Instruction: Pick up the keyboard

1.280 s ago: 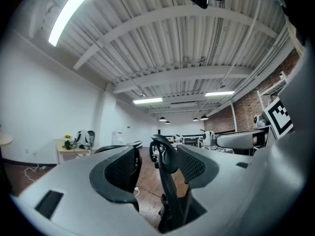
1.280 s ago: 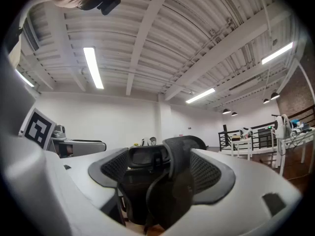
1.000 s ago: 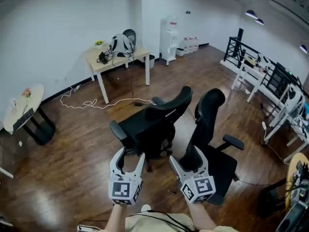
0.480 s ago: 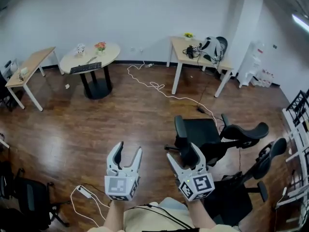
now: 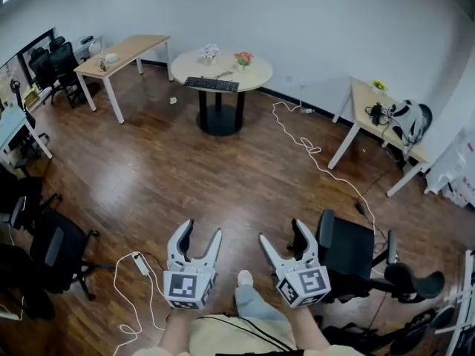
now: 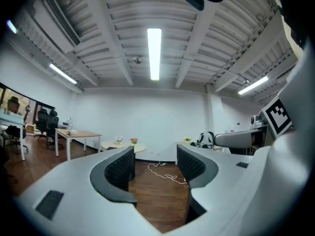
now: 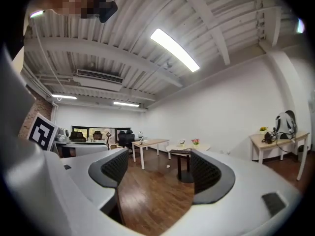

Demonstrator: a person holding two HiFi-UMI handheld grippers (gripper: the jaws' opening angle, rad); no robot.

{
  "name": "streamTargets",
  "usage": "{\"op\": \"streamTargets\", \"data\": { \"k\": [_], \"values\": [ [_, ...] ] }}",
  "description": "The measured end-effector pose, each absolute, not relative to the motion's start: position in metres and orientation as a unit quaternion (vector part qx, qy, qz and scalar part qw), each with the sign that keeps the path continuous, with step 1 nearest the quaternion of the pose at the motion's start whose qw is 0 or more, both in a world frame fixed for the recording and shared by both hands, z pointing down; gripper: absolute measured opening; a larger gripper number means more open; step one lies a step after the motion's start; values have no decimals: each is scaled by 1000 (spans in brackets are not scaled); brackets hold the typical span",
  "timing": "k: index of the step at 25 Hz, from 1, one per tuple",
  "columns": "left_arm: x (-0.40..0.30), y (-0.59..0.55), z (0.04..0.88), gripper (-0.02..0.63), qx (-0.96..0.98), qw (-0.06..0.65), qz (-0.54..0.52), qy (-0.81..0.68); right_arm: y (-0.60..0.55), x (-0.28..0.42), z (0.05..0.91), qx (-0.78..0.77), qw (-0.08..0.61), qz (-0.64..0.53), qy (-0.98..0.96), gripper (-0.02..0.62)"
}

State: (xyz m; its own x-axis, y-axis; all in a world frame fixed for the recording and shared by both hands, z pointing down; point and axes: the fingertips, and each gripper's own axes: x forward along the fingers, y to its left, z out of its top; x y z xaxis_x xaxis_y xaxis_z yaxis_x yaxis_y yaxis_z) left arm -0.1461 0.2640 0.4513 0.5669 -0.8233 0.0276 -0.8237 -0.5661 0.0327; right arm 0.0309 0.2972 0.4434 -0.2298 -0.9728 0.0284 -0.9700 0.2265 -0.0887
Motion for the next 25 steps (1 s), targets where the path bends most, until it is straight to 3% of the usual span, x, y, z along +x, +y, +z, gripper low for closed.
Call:
{"op": "streamTargets", "data": {
  "k": [16,25],
  "values": [
    [-91,132,429,262,840,16,17,-542,112,89,431,-539,97,-71,834,399],
    [-90,41,427,262,835,6,21,-549,25,60,447,-511,77,-82,852,399]
  ]
}}
